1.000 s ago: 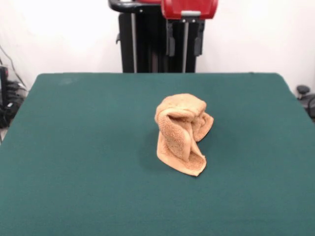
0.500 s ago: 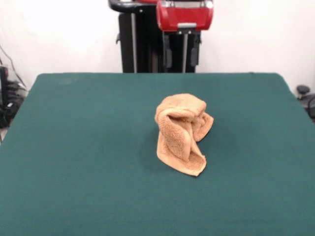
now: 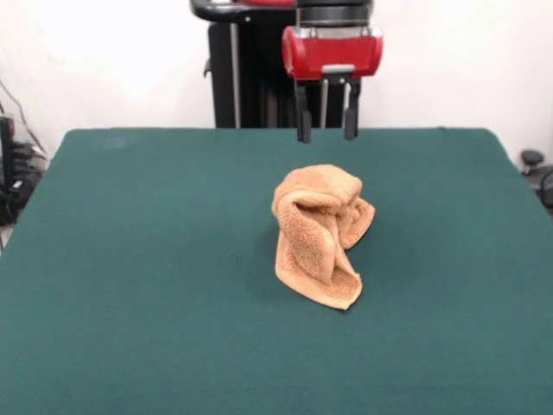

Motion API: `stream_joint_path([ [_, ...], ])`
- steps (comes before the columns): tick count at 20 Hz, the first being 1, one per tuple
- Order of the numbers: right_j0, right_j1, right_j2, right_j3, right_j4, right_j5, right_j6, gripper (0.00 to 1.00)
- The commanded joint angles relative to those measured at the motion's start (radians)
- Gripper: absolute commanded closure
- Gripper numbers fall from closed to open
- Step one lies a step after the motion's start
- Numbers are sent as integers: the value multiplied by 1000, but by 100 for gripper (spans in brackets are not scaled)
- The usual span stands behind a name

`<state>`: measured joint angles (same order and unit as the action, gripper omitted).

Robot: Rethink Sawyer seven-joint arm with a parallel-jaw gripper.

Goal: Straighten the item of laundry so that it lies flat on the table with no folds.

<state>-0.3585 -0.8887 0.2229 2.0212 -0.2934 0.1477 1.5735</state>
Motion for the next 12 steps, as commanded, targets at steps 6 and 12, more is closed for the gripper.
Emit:
stream_joint_path([
  [6, 11, 63, 133, -63, -92, -140, 79, 0],
  [12, 34, 92, 105, -86, -123, -190, 91, 0],
])
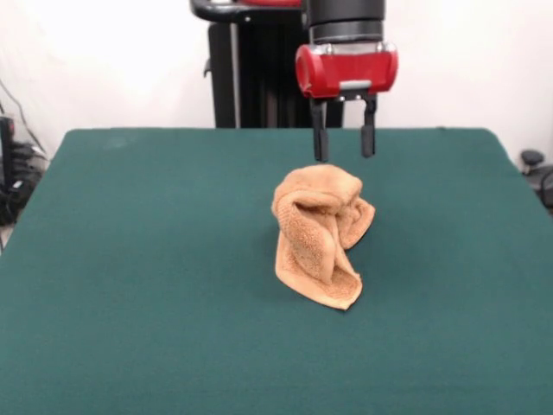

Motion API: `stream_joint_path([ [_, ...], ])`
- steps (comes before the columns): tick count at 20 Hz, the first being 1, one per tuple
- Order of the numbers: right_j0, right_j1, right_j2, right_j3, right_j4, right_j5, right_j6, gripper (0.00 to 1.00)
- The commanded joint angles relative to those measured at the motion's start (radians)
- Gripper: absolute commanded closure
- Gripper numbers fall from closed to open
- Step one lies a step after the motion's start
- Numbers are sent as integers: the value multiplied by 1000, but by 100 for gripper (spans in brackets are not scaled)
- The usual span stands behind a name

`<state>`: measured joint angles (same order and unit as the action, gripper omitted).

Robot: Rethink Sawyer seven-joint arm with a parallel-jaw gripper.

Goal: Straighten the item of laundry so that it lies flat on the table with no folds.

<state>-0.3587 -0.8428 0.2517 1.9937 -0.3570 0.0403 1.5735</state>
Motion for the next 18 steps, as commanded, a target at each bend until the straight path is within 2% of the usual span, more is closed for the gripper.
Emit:
stream_joint_path([
  [1, 38, 50, 72, -62, -63, -91, 93, 0],
  [4, 61, 73, 36, -78, -76, -124, 100, 0],
  [13, 59, 130, 28, -127, -94, -135, 85, 0],
  [18, 78, 155, -15, -152, -106, -147, 82, 0],
])
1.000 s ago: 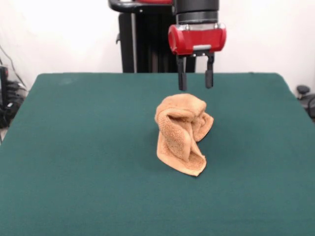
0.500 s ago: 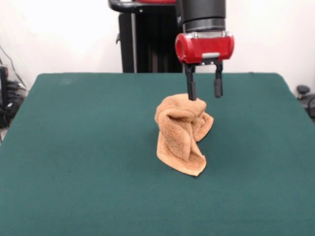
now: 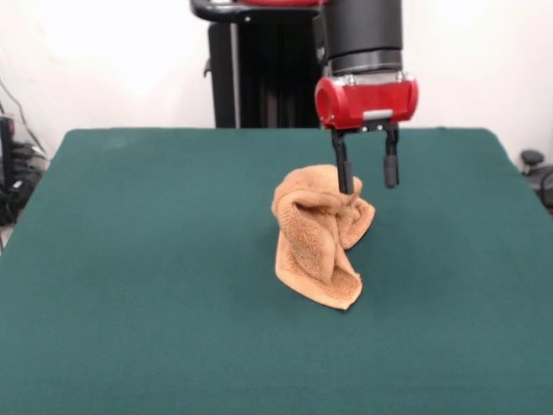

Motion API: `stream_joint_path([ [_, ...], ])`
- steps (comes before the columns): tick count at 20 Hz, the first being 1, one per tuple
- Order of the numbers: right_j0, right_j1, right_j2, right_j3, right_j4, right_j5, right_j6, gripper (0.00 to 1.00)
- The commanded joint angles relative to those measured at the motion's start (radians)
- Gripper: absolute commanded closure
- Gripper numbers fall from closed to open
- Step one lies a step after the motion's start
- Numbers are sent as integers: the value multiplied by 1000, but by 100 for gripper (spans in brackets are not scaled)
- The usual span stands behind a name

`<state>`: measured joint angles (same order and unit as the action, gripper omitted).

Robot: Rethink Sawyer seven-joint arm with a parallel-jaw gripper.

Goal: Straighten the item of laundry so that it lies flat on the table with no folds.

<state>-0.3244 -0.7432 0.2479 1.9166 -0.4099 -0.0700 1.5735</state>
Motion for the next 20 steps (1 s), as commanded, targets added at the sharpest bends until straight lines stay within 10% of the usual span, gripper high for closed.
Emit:
stream_joint_path([
  [1, 49, 59, -19, -79, -56, -39, 85, 0],
  [20, 23, 192, -33, -169, -147, -94, 88, 0],
])
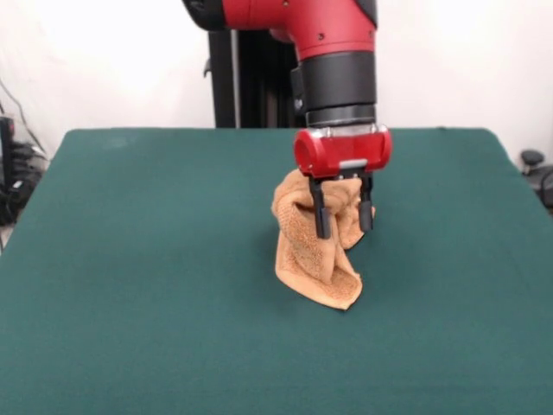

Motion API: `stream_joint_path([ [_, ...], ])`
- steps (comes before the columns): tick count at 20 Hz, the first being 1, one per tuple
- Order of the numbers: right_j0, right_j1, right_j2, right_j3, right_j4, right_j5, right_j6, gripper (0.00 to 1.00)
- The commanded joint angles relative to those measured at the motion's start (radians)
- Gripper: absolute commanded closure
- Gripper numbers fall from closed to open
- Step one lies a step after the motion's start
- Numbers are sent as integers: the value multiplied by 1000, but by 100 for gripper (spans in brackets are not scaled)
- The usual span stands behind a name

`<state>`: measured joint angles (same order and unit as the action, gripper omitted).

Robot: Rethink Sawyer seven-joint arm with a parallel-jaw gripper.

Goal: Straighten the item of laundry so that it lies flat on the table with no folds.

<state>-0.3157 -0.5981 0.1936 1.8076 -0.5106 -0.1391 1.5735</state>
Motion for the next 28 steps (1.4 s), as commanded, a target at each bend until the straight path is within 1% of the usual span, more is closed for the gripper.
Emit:
stream_joint_path([
  [1, 17, 54, 19, -65, -46, -21, 88, 0],
  [4, 20, 80, 28, -85, -49, -15, 90, 0],
  [19, 29, 93, 12, -96, -58, -105, 100, 0],
  [20, 27, 93, 14, -94, -59, -132, 106, 0],
  [22, 20, 96, 22, -93, -64, -142, 106, 0],
  [27, 27, 109, 10, -101, -58, -137, 98, 0],
  [28, 39, 119, -10, -108, -51, -107, 86, 0],
])
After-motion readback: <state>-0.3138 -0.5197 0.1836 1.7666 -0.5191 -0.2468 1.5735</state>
